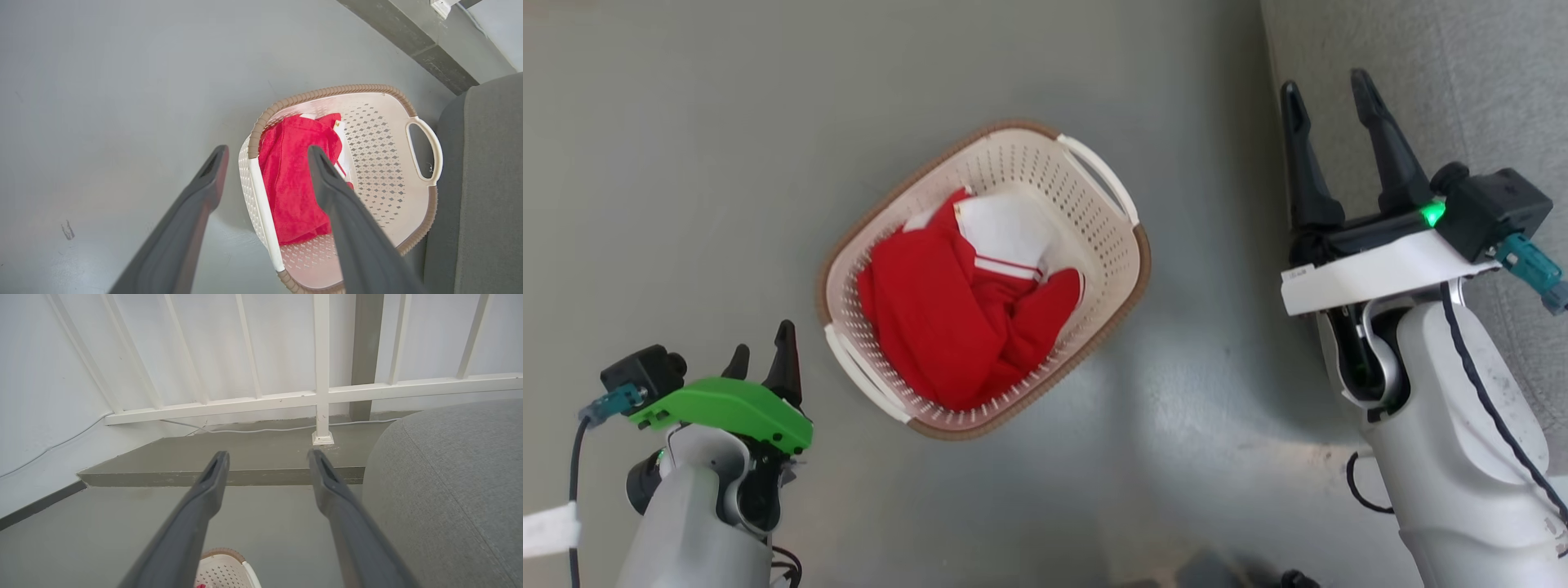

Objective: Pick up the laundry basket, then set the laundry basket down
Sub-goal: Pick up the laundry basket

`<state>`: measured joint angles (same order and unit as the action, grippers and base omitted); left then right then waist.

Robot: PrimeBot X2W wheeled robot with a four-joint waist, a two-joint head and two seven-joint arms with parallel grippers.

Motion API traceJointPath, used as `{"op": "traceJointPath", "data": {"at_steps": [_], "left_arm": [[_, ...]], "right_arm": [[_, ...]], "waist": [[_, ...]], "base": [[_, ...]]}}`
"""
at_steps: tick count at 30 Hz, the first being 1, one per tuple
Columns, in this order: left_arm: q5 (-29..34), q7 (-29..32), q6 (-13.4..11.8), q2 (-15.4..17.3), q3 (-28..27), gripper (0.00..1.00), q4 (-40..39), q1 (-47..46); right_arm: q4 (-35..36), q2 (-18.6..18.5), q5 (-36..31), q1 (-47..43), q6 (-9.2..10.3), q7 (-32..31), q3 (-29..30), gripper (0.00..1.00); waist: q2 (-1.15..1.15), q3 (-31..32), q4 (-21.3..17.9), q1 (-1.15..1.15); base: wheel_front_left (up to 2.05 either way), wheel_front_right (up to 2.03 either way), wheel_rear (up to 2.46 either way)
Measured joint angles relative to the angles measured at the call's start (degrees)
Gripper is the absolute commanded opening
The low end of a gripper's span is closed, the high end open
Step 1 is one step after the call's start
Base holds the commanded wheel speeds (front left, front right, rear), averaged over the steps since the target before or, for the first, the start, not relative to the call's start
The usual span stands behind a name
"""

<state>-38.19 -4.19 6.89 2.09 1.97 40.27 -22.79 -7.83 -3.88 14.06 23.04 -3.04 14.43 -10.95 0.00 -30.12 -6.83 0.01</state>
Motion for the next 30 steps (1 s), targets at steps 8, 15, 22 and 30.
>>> {"op": "traceJointPath", "data": {"at_steps": [8, 15, 22, 30], "left_arm": [[-2.96, 3.57, 0.14, -0.22, -0.13, 1.00, 5.43, -4.94], [-3.32, 6.27, 0.14, -0.35, 0.04, 1.00, 9.23, -9.08], [-3.38, 7.69, 0.13, -0.40, 0.16, 1.00, 12.33, -12.18], [-3.21, 9.91, -0.36, -0.21, 0.40, 1.00, 16.67, -15.35]], "right_arm": [[0.22, 0.21, -0.01, 1.68, -0.48, 0.01, 0.02, 1.00], [0.71, 0.31, -0.08, 2.98, -0.48, 0.01, -0.01, 1.00], [0.90, 0.37, -0.09, 4.73, -0.48, 0.02, -0.03, 1.00], [0.92, 0.44, -0.08, 6.05, -0.49, 0.18, -0.13, 1.00]], "waist": [[0.00, -4.39, -1.08, 0.00], [0.00, -8.12, -2.15, 0.00], [0.00, -11.25, -2.83, 0.00], [0.00, -14.68, -3.49, 0.00]], "base": [[0.00, 0.00, 0.00], [0.00, 0.00, 0.00], [0.00, 0.00, 0.00], [0.00, 0.00, 0.00]]}}
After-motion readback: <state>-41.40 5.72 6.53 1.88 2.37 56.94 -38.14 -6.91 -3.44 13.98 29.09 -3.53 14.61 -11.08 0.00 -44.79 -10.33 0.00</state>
